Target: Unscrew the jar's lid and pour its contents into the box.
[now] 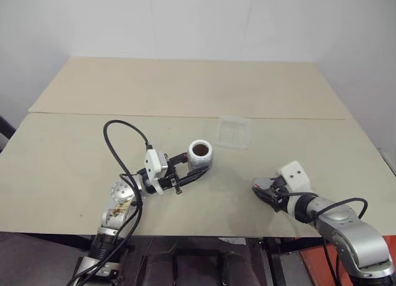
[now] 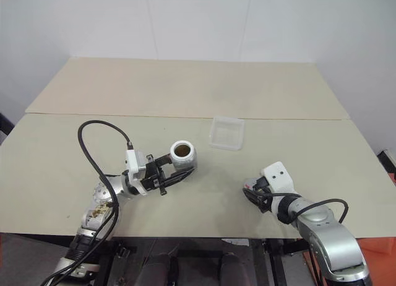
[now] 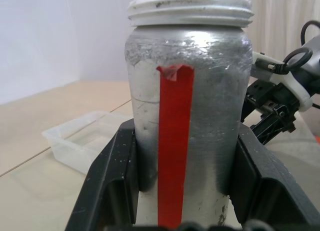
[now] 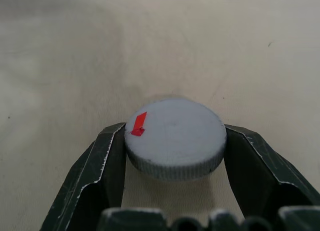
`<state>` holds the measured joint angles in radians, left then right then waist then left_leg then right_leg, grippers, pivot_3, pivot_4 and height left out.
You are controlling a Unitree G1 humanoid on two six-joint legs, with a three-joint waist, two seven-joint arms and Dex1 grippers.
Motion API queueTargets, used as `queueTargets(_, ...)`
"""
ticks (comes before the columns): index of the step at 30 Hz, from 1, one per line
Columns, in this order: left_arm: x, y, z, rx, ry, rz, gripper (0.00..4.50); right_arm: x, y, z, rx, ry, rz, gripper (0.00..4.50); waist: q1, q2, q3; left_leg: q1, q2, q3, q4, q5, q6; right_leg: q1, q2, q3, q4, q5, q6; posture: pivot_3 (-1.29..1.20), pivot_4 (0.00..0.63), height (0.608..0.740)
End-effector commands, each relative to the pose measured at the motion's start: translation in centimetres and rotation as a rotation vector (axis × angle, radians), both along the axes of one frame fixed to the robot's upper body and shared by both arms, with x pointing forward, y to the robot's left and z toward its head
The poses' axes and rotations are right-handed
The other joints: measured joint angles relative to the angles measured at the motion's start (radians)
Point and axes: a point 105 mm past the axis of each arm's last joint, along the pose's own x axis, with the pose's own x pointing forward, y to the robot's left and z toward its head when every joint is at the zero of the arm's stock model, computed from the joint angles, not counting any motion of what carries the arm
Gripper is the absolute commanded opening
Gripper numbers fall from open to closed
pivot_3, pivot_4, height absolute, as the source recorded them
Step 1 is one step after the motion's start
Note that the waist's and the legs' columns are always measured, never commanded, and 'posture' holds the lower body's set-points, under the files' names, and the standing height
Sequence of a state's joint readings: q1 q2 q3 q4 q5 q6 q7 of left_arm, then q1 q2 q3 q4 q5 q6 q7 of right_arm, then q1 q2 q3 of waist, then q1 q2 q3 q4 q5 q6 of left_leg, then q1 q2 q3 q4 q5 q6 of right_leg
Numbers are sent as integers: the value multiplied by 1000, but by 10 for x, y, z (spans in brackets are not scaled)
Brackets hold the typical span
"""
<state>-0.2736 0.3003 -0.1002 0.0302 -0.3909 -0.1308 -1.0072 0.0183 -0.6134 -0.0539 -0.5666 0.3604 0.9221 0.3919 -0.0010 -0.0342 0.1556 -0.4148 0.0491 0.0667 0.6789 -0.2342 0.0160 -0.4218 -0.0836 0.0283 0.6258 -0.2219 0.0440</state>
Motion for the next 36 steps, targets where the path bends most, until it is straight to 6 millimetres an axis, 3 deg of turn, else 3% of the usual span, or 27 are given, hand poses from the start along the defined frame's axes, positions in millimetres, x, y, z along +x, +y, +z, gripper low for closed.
queueTargets(1,5,-3,11,-11,-55,12,1962,-4,2,7,23,-14,1,4035,2,0,0,0,0,0,0,0,0,0,0,0,0,0,0,0,150,740)
queueTargets(3,7,-3,14,-19,-55,15,1962,-3,3,13,27,-33,-3,4470,2,0,0,0,0,0,0,0,0,0,0,0,0,0,0,0,150,740)
queueTargets(9,17,-8,20,7,-57,-6,1962,-3,5,47,-27,-176,-20,4470,2,0,0,-1,0,0,0,0,0,-1,0,0,0,0,0,0,150,740)
queueTargets(15,77,-17,27,146,-37,161,1962,8,9,88,-21,-374,-78,4470,10,0,0,0,-1,-1,1,0,0,0,1,0,0,0,1,0,150,740)
queueTargets(19,112,-27,28,266,-65,254,1962,8,16,93,-12,-407,-86,4470,13,0,0,-2,-1,-2,1,0,1,0,1,-1,-2,0,1,0,150,740)
queueTargets(23,146,-41,42,308,-69,406,1962,9,21,91,-10,-420,-106,4470,15,-1,1,-8,-2,-5,2,0,1,-3,0,-4,-3,0,2,0,150,740)
queueTargets(28,160,-68,71,511,-385,546,1962,9,26,94,-3,-449,-129,4470,14,-2,1,-10,-3,-7,2,0,1,-3,-1,-7,-4,0,2,0,150,740)
queueTargets(36,160,-104,97,1031,-1199,618,1962,5,27,98,-13,-484,-165,4470,14,-2,1,-11,-4,-8,2,0,1,-3,-1,-8,-3,-1,3,0,150,740)
